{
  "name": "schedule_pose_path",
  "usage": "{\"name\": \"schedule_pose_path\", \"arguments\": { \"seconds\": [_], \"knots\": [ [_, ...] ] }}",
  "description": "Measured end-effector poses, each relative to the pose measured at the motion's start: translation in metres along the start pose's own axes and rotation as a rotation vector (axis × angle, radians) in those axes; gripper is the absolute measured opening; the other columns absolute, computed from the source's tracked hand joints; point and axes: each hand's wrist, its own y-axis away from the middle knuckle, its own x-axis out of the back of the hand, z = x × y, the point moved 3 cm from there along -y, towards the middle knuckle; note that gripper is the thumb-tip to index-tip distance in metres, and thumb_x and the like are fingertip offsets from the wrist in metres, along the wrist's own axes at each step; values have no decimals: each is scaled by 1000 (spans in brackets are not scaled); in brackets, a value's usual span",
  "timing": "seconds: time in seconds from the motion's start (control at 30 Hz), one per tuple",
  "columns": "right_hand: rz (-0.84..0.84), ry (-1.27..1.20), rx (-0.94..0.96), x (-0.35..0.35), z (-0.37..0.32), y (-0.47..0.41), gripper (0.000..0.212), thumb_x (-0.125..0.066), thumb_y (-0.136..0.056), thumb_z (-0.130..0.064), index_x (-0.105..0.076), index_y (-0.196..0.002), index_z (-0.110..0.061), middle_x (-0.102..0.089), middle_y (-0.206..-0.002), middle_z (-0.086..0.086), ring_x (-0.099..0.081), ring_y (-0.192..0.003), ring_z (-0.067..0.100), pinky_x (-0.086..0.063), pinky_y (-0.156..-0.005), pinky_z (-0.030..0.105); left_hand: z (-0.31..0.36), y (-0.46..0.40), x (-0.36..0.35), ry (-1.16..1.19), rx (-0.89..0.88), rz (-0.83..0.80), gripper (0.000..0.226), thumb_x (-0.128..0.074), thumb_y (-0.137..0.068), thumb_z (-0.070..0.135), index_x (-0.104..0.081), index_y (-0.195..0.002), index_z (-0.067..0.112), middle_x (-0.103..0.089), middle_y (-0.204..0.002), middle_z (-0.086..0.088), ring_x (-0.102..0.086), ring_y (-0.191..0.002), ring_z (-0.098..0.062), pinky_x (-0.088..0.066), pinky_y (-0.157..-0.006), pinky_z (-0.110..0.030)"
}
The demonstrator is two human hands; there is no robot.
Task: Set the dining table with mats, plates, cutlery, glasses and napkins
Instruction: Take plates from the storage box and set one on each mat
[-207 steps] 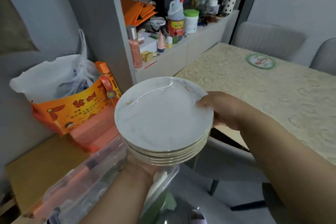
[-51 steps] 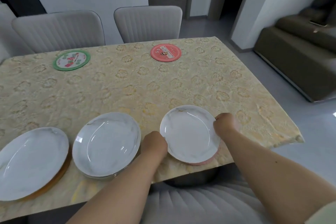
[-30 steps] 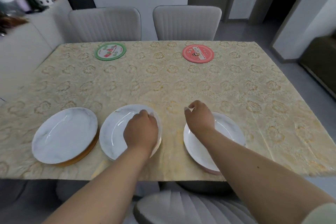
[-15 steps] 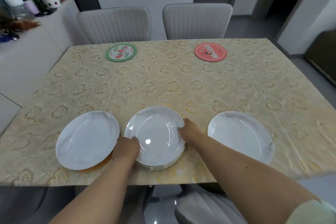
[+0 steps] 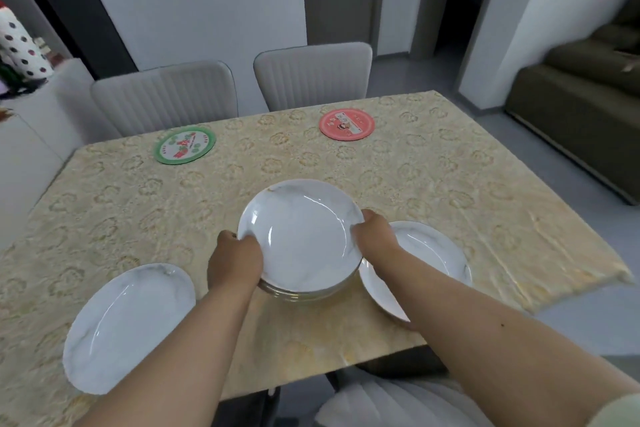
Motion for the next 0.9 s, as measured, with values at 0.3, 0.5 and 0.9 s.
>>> {"name": "schedule_pose_path", "arguments": {
  "seconds": [0.3,0.5,0.9],
  "knots": [
    [178,-171,-52,154,45,-8,22,-42,-76,-1,-52,-68,-19,-52,-67,-1,-50,-66,21,-38,-55,25,83,68,-107,489,57,-434,30,-47,-97,23,-54,-122,8,-65,-104,-11,-62,-83,-25,-48,-58,-28],
    [207,-164,-73,257,104,-33,16,-43,-80,-12,-57,-76,-19,-58,-76,2,-53,-68,22,-42,-62,28,132,116,-206,459,72,-450,54,-44,-95,52,-45,-131,12,-61,-118,-7,-64,-97,-25,-52,-57,-27],
    [85,-78,-53,399,188,-99,25,-41,-93,-31,-57,-104,-15,-60,-96,7,-64,-96,32,-53,-83,42,196,180,-365,581,256,-359,75,-28,-85,75,-41,-140,25,-60,-125,-2,-64,-102,-29,-59,-67,-39]
  ]
}}
